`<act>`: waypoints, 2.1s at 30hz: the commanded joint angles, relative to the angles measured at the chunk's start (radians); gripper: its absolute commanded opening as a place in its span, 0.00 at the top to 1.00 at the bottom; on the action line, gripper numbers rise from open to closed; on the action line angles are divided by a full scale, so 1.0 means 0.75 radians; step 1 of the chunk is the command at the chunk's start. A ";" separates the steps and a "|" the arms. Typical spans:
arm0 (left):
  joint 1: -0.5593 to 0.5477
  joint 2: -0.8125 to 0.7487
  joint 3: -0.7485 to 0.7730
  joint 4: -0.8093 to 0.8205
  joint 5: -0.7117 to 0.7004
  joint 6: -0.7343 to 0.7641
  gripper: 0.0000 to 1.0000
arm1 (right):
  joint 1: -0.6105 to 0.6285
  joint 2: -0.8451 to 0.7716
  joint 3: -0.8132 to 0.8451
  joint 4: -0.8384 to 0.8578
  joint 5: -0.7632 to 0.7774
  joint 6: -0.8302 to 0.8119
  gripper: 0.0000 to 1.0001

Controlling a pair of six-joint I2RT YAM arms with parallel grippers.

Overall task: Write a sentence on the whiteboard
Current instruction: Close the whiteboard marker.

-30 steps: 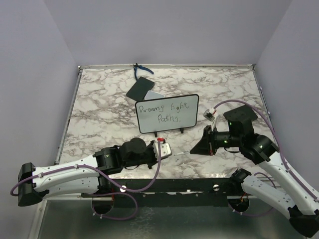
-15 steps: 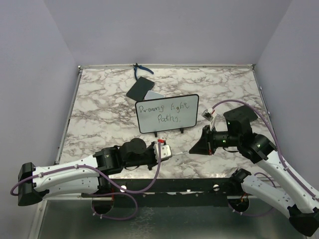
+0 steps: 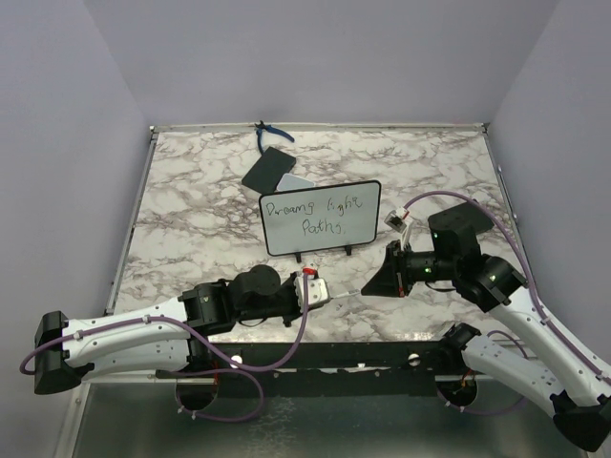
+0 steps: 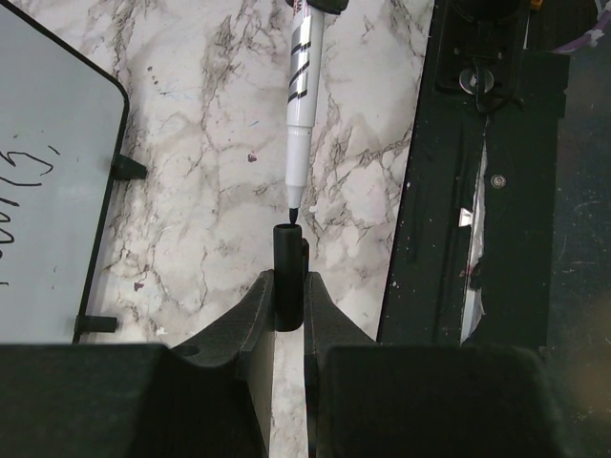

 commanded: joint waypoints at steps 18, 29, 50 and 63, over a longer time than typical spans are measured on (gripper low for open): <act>-0.016 -0.016 -0.007 0.032 0.047 0.023 1.00 | -0.005 0.019 -0.043 0.056 -0.075 -0.007 0.99; -0.020 -0.005 0.015 0.032 0.081 0.037 1.00 | -0.005 0.053 -0.066 0.095 -0.150 -0.004 0.99; -0.027 0.130 0.051 0.227 -0.003 -0.090 1.00 | -0.003 0.124 -0.209 0.303 -0.267 0.064 0.99; -0.028 0.179 0.019 0.456 -0.067 -0.250 1.00 | 0.111 0.163 -0.309 0.460 -0.205 0.152 0.99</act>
